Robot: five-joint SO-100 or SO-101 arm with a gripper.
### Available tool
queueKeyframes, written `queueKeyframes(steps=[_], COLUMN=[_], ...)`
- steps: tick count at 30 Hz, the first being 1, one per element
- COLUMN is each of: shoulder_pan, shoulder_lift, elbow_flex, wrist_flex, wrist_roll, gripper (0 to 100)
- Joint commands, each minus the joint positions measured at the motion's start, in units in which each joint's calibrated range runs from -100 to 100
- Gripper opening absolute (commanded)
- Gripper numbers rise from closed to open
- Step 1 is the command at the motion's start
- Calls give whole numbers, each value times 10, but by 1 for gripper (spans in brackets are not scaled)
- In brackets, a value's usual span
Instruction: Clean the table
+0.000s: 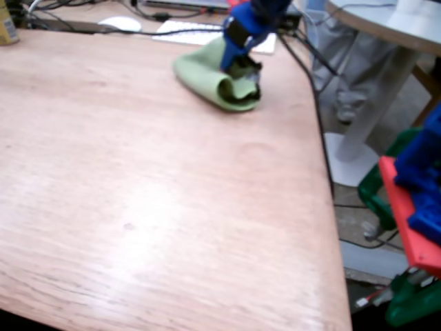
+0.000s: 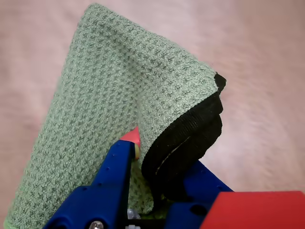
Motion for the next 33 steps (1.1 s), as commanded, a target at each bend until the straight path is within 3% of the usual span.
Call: queueKeyframes(steps=[1,6,10,12,18,23,25,27,33], shoulder_pan=[109,236,224,214,-25,-404,-565,-656,-648], shoulder_lift=[53,53,41,-74,-489,-646,-638,-577,-173], elbow_flex=[16,19,16,15,14,-111,-227,-327,-820], wrist_flex=[8,8,14,79,437,446,446,446,421], wrist_roll=[13,13,13,12,9,11,6,6,11], gripper=[0,0,0,0,1,1,1,1,1])
